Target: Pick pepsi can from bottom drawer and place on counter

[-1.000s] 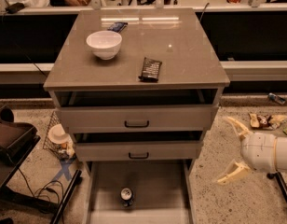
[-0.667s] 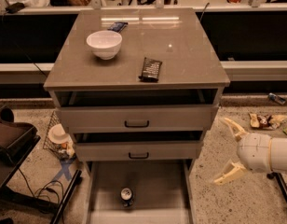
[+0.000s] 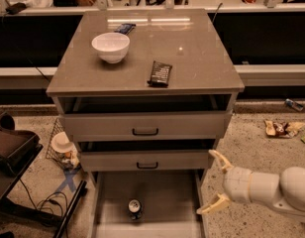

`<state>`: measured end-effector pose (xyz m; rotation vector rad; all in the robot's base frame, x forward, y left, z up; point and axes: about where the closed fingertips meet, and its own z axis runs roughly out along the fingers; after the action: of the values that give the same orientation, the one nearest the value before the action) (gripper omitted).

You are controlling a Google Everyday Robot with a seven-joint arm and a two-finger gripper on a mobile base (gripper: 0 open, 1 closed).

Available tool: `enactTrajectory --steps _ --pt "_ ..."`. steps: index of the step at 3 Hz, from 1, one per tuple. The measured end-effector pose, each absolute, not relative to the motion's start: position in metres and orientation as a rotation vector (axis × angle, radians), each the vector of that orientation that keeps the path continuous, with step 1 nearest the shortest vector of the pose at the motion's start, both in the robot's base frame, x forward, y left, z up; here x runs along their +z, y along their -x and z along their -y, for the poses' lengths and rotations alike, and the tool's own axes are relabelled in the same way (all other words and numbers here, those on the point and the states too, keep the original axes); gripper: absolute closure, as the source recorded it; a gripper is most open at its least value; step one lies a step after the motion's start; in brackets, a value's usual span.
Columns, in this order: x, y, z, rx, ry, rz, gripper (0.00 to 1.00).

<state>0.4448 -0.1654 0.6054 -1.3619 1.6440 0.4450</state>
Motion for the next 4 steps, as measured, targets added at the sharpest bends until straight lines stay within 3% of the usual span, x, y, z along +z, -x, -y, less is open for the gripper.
enactTrajectory --steps 2,4 --pt "0.452 -0.463 0.133 0.564 1.406 -1.537 0.00" --pt "0.405 -0.468 0.120 0.604 1.441 -1.502 0.00"
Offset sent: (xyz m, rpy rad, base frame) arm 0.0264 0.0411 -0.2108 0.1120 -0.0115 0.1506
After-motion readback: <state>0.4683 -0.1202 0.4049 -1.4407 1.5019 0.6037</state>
